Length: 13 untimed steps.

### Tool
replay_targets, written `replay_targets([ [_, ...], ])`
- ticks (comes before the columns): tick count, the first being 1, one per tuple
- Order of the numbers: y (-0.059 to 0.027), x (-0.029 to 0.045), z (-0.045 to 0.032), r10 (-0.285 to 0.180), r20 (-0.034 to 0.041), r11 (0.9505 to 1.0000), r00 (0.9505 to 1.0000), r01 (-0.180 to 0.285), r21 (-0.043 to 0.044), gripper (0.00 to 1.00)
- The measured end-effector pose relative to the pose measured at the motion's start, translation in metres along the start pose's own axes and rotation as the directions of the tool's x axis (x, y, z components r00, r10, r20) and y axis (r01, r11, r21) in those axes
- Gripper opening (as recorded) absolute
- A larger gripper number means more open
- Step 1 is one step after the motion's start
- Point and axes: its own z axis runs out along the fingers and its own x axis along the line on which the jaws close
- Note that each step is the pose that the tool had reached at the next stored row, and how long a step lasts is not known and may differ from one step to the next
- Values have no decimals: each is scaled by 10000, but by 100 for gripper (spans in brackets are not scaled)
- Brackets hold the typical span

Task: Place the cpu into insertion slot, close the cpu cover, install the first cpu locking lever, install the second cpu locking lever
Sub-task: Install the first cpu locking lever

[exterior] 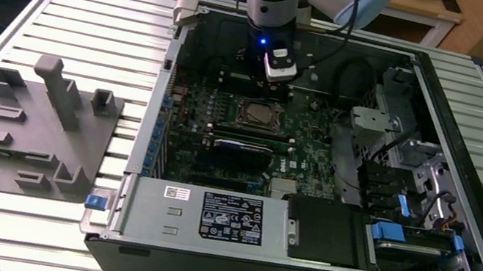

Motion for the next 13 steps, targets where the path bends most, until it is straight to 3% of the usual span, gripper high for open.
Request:
replay_targets([
  [13,-16,-6,3,18,5,10000,10000,-18,0,11],
])
